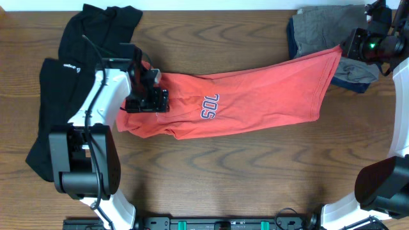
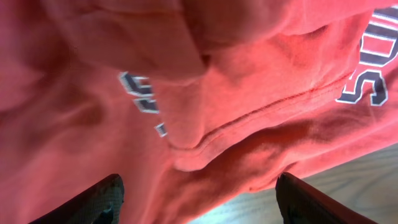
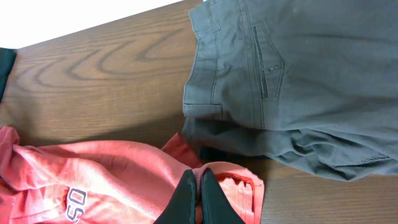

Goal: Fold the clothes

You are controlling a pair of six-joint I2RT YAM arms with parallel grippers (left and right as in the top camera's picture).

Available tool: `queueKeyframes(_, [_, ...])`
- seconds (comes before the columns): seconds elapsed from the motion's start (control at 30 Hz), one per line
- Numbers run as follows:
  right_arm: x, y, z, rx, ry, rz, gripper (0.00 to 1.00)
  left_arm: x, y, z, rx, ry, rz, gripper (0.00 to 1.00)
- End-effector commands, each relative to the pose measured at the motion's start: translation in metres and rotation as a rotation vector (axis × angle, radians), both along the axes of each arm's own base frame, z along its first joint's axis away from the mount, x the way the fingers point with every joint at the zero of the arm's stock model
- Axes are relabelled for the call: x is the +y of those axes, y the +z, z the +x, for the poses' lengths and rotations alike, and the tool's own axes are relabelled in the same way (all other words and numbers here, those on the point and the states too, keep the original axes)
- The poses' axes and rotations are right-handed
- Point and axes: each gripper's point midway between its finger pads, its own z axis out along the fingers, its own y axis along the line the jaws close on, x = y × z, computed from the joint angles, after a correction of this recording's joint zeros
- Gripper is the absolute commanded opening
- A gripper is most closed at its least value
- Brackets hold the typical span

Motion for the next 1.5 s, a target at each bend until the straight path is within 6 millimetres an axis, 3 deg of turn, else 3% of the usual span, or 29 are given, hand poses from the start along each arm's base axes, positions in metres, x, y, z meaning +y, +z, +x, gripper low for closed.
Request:
queueKeyframes(0.0, [0.003, 0.008, 0.003, -0.025, 0.019, -0.017, 0.01, -0.006, -0.011, -0.002, 0.009, -0.010, -0.015, 0.80])
queueKeyframes(0.2, [0.003, 0.008, 0.002, -0.023, 0.019, -0.017, 0.01, 0.002, -0.030, 0.003, 0.010, 0.002, 0.049, 0.78])
queueKeyframes(0.47, [0.003, 0.008, 0.002, -0.024, 0.019, -0.017, 0.01, 0.001, -0.061, -0.004, 0.091, -0.006, 0.058, 0.63])
queueKeyframes(0.67, [0.003, 0.008, 0.002, -0.024, 0.019, -0.018, 0.01, 0.001, -0.063, -0.003, 0.087, -0.006, 0.058, 0.46])
queueKeyframes(0.83, [0.003, 0.008, 0.003, -0.025, 0.019, -0.018, 0.01, 0.001, -0.063, -0.001, 0.081, -0.005, 0.057, 0.24])
queueKeyframes(0.9, [0.003, 0.008, 0.003, -0.025, 0.019, -0.018, 0.01, 0.001, -0.063, 0.000, 0.078, -0.005, 0.057, 0.19])
queueKeyframes(1.13, [0.003, 0.008, 0.003, -0.025, 0.019, -0.019, 0.01, 0.001, -0.050, 0.008, 0.061, -0.004, 0.056, 0.15])
queueKeyframes(1.27, [0.003, 0.008, 0.003, -0.025, 0.019, -0.019, 0.01, 0.000, -0.036, 0.016, 0.024, -0.003, 0.053, 0.15])
queueKeyframes(1.47, [0.003, 0.008, 0.003, -0.026, 0.024, -0.022, 0.01, -0.001, -0.011, 0.025, -0.048, -0.001, 0.048, 0.06])
